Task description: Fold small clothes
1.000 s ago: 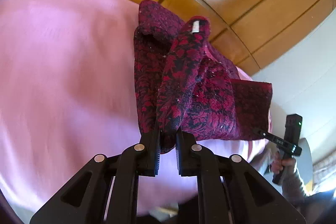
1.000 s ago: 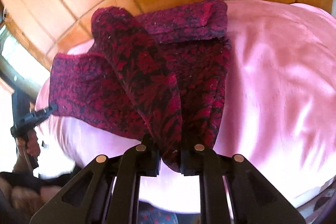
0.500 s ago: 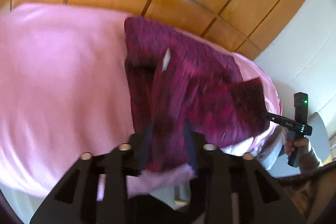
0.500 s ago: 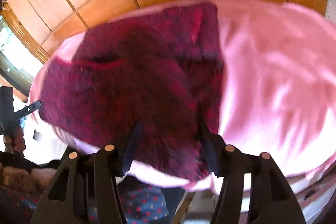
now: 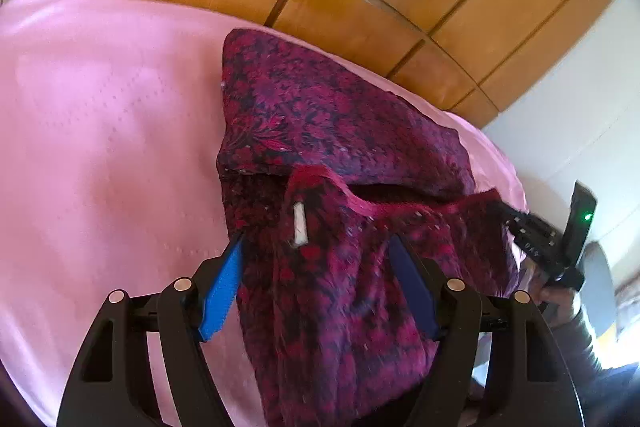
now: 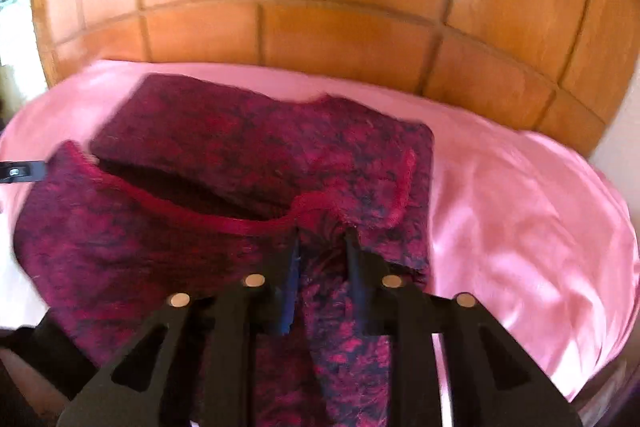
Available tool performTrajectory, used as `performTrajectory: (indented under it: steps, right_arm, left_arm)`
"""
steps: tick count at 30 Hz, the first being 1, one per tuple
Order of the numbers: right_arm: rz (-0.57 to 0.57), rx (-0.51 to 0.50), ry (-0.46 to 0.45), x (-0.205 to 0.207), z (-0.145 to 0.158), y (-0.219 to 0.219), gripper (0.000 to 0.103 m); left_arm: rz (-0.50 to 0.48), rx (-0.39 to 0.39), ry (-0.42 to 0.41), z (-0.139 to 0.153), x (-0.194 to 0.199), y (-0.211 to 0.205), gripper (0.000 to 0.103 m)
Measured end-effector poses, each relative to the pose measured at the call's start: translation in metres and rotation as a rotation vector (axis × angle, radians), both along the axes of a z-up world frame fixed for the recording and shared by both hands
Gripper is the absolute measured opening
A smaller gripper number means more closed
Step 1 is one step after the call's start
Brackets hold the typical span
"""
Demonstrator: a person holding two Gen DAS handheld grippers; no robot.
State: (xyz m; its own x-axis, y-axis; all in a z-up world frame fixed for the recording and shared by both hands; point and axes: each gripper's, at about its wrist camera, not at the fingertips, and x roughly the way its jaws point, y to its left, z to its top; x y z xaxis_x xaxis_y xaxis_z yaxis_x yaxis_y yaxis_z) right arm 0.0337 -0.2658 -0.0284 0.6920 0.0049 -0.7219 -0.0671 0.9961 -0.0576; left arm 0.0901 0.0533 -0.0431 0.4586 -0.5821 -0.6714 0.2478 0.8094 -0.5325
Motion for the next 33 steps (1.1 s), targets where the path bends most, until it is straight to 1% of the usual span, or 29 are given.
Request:
performTrajectory:
  steps: [2, 3, 5, 6, 8, 9, 11, 12, 13, 16, 18, 20, 22, 23, 24, 25, 27, 28, 29, 30, 31, 33]
  right_arm:
    - [-0.077, 0.025, 0.034, 0.007, -0.015, -0.018, 0.019]
    - [-0.101, 0.047, 0.054, 0.01, -0.021, -0.027, 0.019]
    - [-0.149, 0.132, 0.089, 0.014, -0.036, -0.045, 0.02]
    - [-0.158, 0.179, 0.103, 0.015, -0.042, -0.051, 0.024]
    - [-0.161, 0.202, 0.104, 0.016, -0.046, -0.053, 0.03]
    - [-0.156, 0.206, 0.116, 0.017, -0.05, -0.054, 0.037]
    - [-0.165, 0.234, 0.13, 0.017, -0.055, -0.058, 0.042]
    - [-0.171, 0.27, 0.13, 0.017, -0.057, -0.063, 0.043]
    - [-0.176, 0.297, 0.13, 0.016, -0.059, -0.068, 0.046]
    - [-0.182, 0.37, 0.117, 0.013, -0.063, -0.08, 0.048]
    - [-0.18, 0.36, 0.103, 0.011, -0.063, -0.08, 0.05]
    - [-0.187, 0.338, 0.097, 0.008, -0.063, -0.08, 0.052]
    - [-0.195, 0.306, 0.093, 0.006, -0.059, -0.077, 0.055]
    - [-0.197, 0.279, 0.087, 0.005, -0.055, -0.075, 0.057]
    - [-0.202, 0.24, 0.072, 0.001, -0.049, -0.069, 0.061]
    - [-0.21, 0.205, 0.06, 0.0, -0.045, -0.063, 0.062]
    - [-0.195, 0.148, 0.013, -0.007, -0.032, -0.055, 0.061]
    - [-0.18, 0.134, -0.005, -0.01, -0.027, -0.051, 0.058]
    - [-0.169, 0.116, -0.013, -0.01, -0.027, -0.048, 0.041]
    - [-0.143, 0.073, -0.01, -0.011, -0.026, -0.042, 0.023]
    - [-0.129, 0.037, 0.0, -0.01, -0.026, -0.036, 0.023]
    - [-0.1, -0.032, -0.002, -0.015, -0.026, -0.027, 0.018]
  left_arm:
    - [0.006, -0.018, 0.007, -0.006, 0.007, -0.003, 0.063]
    - [0.017, -0.018, 0.003, -0.006, 0.008, -0.004, 0.063]
    - [0.049, -0.011, -0.017, -0.007, 0.013, -0.004, 0.063]
    - [0.068, -0.004, -0.021, -0.007, 0.015, -0.004, 0.063]
    - [0.078, -0.026, -0.02, -0.007, 0.02, -0.001, 0.063]
    - [0.085, -0.028, -0.021, -0.007, 0.021, -0.001, 0.063]
    - [0.074, -0.026, -0.03, -0.004, 0.024, -0.002, 0.063]
    - [0.059, -0.027, -0.03, -0.004, 0.024, -0.004, 0.062]
    - [0.045, -0.027, -0.031, -0.003, 0.025, -0.005, 0.058]
    - [0.007, -0.014, -0.041, -0.002, 0.022, -0.009, 0.057]
    - [-0.014, 0.001, -0.046, -0.002, 0.019, -0.013, 0.051]
    - [-0.04, 0.015, -0.05, -0.003, 0.017, -0.016, 0.042]
    - [-0.059, 0.021, -0.06, -0.003, 0.016, -0.019, 0.035]
    - [-0.075, 0.012, -0.063, -0.003, 0.015, -0.02, 0.031]
    - [-0.08, 0.008, -0.068, -0.003, 0.015, -0.021, 0.029]
    - [-0.081, 0.006, -0.073, -0.002, 0.014, -0.02, 0.029]
    - [-0.078, 0.005, -0.08, -0.001, 0.014, -0.02, 0.028]
    - [-0.075, 0.009, -0.085, -0.001, 0.013, -0.02, 0.023]
    - [-0.069, 0.017, -0.089, -0.002, 0.012, -0.019, 0.022]
    - [-0.055, 0.032, -0.097, -0.002, 0.01, -0.019, 0.018]
    - [-0.041, 0.044, -0.105, -0.001, 0.008, -0.019, 0.017]
    - [-0.023, 0.055, -0.132, 0.004, -0.001, -0.017, 0.016]
